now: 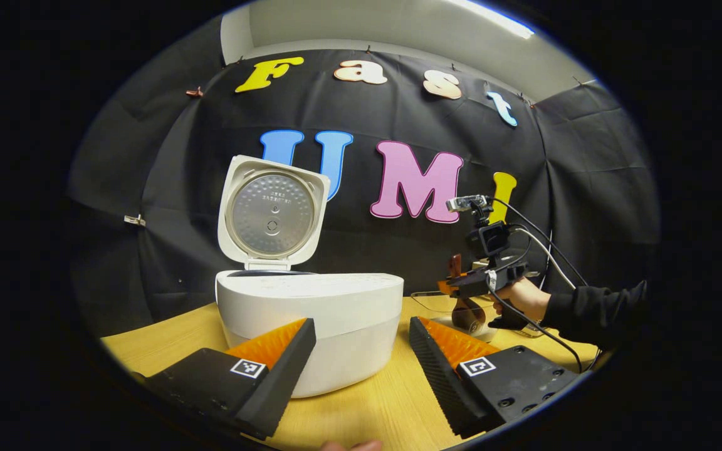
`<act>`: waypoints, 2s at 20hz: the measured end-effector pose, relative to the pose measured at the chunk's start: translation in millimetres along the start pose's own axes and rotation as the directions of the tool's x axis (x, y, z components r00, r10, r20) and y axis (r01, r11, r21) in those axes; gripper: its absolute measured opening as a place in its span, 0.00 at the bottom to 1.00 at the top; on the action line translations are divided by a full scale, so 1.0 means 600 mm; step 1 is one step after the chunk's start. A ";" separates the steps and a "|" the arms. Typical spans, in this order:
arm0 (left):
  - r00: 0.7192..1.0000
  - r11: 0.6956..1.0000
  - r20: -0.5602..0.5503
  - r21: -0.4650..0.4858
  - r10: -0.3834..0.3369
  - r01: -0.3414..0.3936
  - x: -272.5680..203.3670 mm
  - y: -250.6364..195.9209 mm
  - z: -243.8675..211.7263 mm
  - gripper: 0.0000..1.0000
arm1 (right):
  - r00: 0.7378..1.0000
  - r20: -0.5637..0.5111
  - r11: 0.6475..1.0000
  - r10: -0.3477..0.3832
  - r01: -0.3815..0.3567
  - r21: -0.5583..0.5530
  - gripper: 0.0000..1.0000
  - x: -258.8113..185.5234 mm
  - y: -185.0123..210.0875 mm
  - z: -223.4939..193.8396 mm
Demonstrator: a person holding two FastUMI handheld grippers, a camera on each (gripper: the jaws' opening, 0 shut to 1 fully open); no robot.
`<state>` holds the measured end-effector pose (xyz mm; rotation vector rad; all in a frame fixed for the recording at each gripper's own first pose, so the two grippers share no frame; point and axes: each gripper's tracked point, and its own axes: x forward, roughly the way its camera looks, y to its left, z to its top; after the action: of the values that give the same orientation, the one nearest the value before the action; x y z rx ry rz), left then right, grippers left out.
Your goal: Close the left gripper, press the button to open the rice cooker; take a wooden spoon from the chopstick holder with the right hand, scoop a spoonful of rice and pour it into the rice cooker, then put the wooden spoon back into the chopstick holder.
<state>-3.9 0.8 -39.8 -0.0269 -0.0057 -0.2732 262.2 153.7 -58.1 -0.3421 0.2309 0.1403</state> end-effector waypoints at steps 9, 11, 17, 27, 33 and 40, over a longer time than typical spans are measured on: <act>1.000 1.000 0.010 -0.003 0.029 -0.028 -0.015 0.024 0.001 0.95 | 0.988 -0.021 0.897 0.150 -0.128 0.423 0.21 0.015 0.051 -0.010; 0.999 0.999 0.009 0.002 0.037 -0.037 -0.013 0.023 0.000 0.95 | 0.989 -0.004 0.855 0.150 -0.128 0.503 0.21 0.012 0.047 -0.009; 0.999 0.999 -0.007 0.005 0.052 -0.052 -0.013 0.023 -0.004 0.95 | 0.995 0.053 0.709 0.082 -0.096 0.699 0.21 0.000 -0.010 -0.005; 0.998 0.998 0.003 0.035 0.056 -0.056 -0.019 0.011 0.005 0.97 | 0.989 0.141 0.770 -0.046 -0.055 0.635 0.21 -0.022 -0.025 0.054; 0.998 0.998 0.018 0.035 0.057 -0.058 -0.027 0.011 0.013 0.97 | 0.982 0.173 0.788 -0.072 -0.050 0.613 0.20 -0.033 -0.025 0.098; 0.998 0.997 0.029 0.034 0.063 -0.064 -0.037 0.014 0.019 0.97 | 0.982 0.162 0.695 -0.095 -0.051 0.717 0.20 -0.039 -0.043 0.093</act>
<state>-23.2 15.4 -28.8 0.0034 -0.0372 -0.2091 255.1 146.6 7.3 0.4663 0.0785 0.0465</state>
